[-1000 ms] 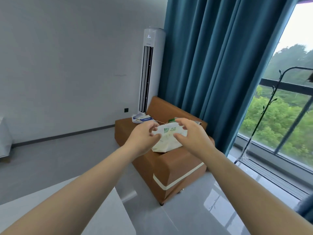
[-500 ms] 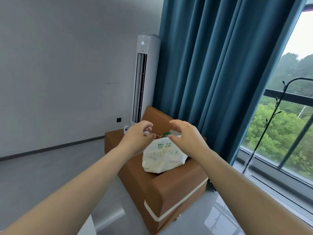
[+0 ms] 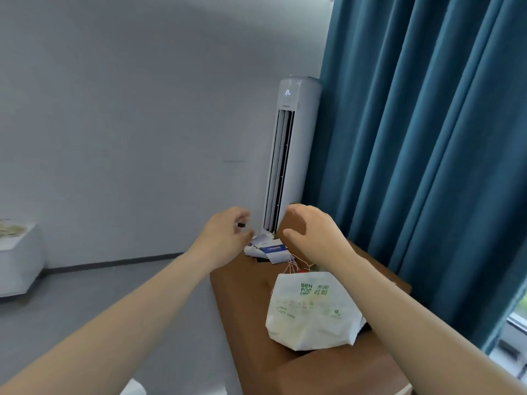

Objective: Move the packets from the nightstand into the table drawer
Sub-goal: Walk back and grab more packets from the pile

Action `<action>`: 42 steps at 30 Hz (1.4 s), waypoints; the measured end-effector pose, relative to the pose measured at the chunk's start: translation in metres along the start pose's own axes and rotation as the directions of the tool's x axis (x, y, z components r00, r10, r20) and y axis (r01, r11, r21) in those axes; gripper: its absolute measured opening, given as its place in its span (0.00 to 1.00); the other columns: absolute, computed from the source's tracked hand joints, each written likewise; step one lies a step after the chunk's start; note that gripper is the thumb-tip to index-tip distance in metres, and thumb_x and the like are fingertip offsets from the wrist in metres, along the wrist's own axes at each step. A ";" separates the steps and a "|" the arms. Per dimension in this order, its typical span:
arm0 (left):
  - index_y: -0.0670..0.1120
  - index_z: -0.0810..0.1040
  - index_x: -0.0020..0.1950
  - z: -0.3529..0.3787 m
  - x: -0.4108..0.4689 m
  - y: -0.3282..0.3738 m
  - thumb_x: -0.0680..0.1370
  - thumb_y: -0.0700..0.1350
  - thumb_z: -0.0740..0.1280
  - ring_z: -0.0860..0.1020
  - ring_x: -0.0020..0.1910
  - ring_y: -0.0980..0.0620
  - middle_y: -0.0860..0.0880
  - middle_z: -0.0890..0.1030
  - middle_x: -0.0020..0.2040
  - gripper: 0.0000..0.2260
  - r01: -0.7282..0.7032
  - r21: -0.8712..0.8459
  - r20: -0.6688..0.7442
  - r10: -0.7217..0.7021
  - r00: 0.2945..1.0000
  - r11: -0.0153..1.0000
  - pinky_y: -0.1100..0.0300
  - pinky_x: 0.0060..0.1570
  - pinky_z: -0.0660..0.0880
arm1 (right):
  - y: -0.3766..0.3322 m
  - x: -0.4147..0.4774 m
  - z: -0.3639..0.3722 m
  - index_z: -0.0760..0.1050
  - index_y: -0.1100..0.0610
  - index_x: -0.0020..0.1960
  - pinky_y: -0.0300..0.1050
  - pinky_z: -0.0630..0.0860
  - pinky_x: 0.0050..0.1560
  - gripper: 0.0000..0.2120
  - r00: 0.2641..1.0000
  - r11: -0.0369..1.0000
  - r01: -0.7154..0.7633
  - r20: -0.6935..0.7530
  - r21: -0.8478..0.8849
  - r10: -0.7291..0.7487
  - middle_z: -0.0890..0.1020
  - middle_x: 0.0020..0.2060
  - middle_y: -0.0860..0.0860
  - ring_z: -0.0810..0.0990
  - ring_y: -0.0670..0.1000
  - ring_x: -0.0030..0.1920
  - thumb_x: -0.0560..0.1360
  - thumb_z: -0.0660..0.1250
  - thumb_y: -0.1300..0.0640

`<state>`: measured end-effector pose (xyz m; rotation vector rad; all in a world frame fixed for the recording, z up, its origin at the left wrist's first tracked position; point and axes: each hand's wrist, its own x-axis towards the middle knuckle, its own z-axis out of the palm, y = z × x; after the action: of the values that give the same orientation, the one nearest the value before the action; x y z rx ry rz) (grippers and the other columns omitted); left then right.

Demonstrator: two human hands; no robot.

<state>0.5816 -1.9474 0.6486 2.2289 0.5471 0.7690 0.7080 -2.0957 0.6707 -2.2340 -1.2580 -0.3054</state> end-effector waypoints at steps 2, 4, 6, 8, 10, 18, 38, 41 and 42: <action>0.48 0.72 0.66 0.004 0.019 -0.006 0.77 0.44 0.67 0.77 0.53 0.52 0.51 0.77 0.59 0.17 0.026 0.019 -0.035 -0.025 0.999 0.999 0.57 0.55 0.74 | 0.013 0.027 0.005 0.66 0.49 0.72 0.41 0.68 0.64 0.24 0.999 0.999 0.042 0.011 0.010 -0.042 0.71 0.69 0.47 0.70 0.48 0.67 0.77 0.65 0.52; 0.48 0.73 0.65 0.006 0.036 -0.016 0.77 0.45 0.67 0.77 0.52 0.52 0.51 0.78 0.58 0.16 0.059 0.051 -0.049 -0.056 0.997 0.997 0.59 0.54 0.73 | 0.021 0.051 0.015 0.65 0.50 0.72 0.43 0.67 0.65 0.24 0.997 0.997 0.074 0.035 0.033 -0.075 0.71 0.69 0.47 0.69 0.48 0.68 0.77 0.65 0.52; 0.47 0.73 0.64 0.005 0.054 -0.028 0.77 0.45 0.67 0.77 0.51 0.52 0.50 0.78 0.59 0.16 0.093 0.069 -0.077 -0.087 0.993 0.993 0.59 0.53 0.73 | 0.026 0.076 0.028 0.65 0.50 0.72 0.43 0.67 0.66 0.25 0.991 0.992 0.114 0.065 0.052 -0.118 0.71 0.69 0.47 0.69 0.47 0.69 0.77 0.65 0.52; 0.48 0.73 0.64 0.001 0.070 -0.041 0.77 0.45 0.67 0.77 0.52 0.53 0.51 0.77 0.59 0.16 0.124 0.076 -0.102 -0.116 0.988 0.989 0.58 0.53 0.74 | 0.027 0.103 0.042 0.65 0.51 0.72 0.42 0.66 0.67 0.25 0.984 0.986 0.152 0.085 0.072 -0.158 0.71 0.69 0.48 0.69 0.47 0.69 0.77 0.65 0.52; 0.49 0.72 0.65 -0.005 0.088 -0.057 0.77 0.46 0.66 0.76 0.53 0.53 0.52 0.77 0.59 0.17 0.146 0.085 -0.121 -0.135 0.983 0.986 0.58 0.54 0.74 | 0.025 0.129 0.059 0.65 0.51 0.73 0.42 0.65 0.67 0.25 0.978 0.979 0.174 0.099 0.105 -0.185 0.70 0.69 0.48 0.68 0.47 0.69 0.77 0.64 0.52; 0.47 0.72 0.66 -0.051 0.176 -0.130 0.77 0.46 0.67 0.77 0.53 0.53 0.51 0.77 0.60 0.18 0.183 0.171 -0.224 -0.142 0.964 0.968 0.61 0.53 0.72 | -0.004 0.247 0.134 0.64 0.52 0.73 0.43 0.62 0.69 0.25 0.951 0.956 0.248 0.148 0.156 -0.271 0.69 0.70 0.50 0.66 0.49 0.70 0.78 0.63 0.53; 0.50 0.71 0.66 -0.166 0.371 -0.321 0.77 0.48 0.66 0.77 0.54 0.55 0.54 0.77 0.60 0.18 0.399 0.259 -0.422 -0.268 0.866 0.880 0.54 0.58 0.75 | -0.094 0.527 0.334 0.66 0.53 0.72 0.44 0.66 0.66 0.24 0.848 0.845 0.409 0.198 0.343 -0.491 0.72 0.68 0.51 0.70 0.50 0.68 0.77 0.65 0.53; 0.50 0.73 0.65 -0.179 0.403 -0.347 0.76 0.48 0.67 0.78 0.53 0.55 0.54 0.78 0.59 0.17 0.442 0.249 -0.475 -0.289 0.831 0.862 0.55 0.56 0.76 | -0.103 0.573 0.361 0.66 0.54 0.72 0.41 0.65 0.66 0.24 0.818 0.817 0.438 0.209 0.376 -0.535 0.72 0.68 0.51 0.70 0.49 0.68 0.77 0.65 0.54; 0.51 0.73 0.65 -0.183 0.412 -0.355 0.76 0.48 0.67 0.78 0.52 0.56 0.55 0.78 0.58 0.17 0.460 0.245 -0.496 -0.297 0.816 0.853 0.56 0.56 0.75 | -0.107 0.588 0.370 0.66 0.54 0.72 0.41 0.64 0.66 0.24 0.805 0.806 0.449 0.217 0.385 -0.552 0.72 0.68 0.50 0.69 0.49 0.68 0.77 0.65 0.54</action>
<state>0.7078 -1.3873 0.6429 2.1381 1.4231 1.0234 0.9070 -1.4217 0.6677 -1.6783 -1.9349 0.0766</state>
